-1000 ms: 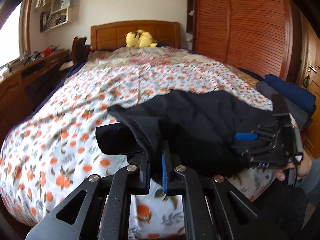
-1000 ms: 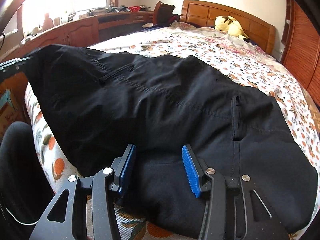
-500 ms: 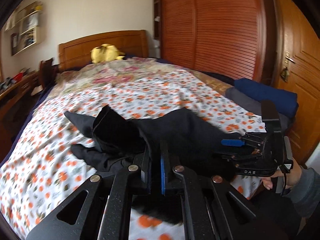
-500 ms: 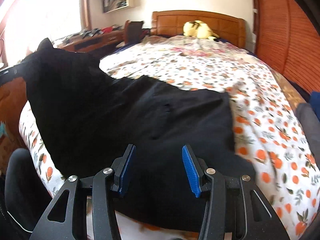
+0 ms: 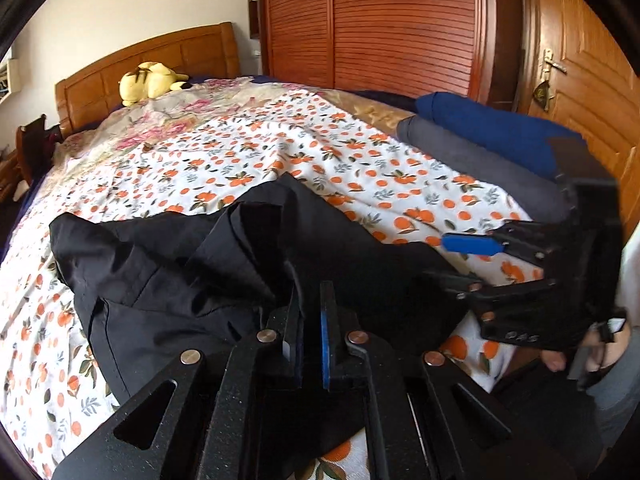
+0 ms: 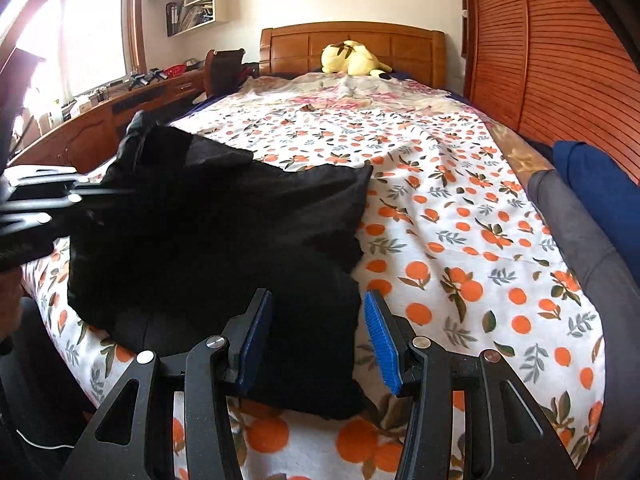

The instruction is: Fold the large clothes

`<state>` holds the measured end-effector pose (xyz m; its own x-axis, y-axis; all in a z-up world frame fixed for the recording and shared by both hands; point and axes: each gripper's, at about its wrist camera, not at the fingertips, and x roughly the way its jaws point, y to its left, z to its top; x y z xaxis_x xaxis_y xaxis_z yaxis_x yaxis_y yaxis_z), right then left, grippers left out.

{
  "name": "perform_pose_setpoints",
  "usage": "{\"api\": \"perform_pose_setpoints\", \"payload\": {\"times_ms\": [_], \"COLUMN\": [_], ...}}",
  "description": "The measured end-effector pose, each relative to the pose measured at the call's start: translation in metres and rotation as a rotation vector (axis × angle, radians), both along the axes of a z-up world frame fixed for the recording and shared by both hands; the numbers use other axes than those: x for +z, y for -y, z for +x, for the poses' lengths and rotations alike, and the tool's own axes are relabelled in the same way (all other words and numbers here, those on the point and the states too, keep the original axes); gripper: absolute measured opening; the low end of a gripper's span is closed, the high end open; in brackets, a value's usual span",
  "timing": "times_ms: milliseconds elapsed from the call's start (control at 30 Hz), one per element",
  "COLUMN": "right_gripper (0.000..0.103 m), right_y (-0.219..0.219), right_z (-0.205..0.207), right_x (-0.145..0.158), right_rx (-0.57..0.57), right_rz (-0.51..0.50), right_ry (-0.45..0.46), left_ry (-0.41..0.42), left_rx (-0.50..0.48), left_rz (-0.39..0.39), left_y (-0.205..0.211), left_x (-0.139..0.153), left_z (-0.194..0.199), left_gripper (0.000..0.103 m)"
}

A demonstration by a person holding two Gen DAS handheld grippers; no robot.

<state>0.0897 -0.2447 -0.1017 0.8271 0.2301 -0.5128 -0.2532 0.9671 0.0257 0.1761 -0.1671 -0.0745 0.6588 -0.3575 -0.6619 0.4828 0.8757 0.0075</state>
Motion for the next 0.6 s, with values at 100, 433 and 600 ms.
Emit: {"api": "perform_pose_setpoints", "payload": {"times_ms": [100, 433, 600], "right_gripper": [0.050, 0.050, 0.050], "right_y": [0.004, 0.003, -0.001], "right_z": [-0.002, 0.003, 0.009], "right_x": [-0.001, 0.002, 0.004], "right_rx": [0.000, 0.028, 0.053], "right_rz": [0.011, 0.019, 0.037], "right_ry": [0.003, 0.003, 0.007], "left_ry": [0.000, 0.072, 0.128], "left_rx": [0.027, 0.050, 0.117], "left_rz": [-0.019, -0.046, -0.043], "left_y": [-0.004, -0.023, -0.046], "left_x": [0.004, 0.037, 0.055], "left_z": [0.000, -0.010, -0.016], "left_gripper": [0.006, 0.040, 0.044]}}
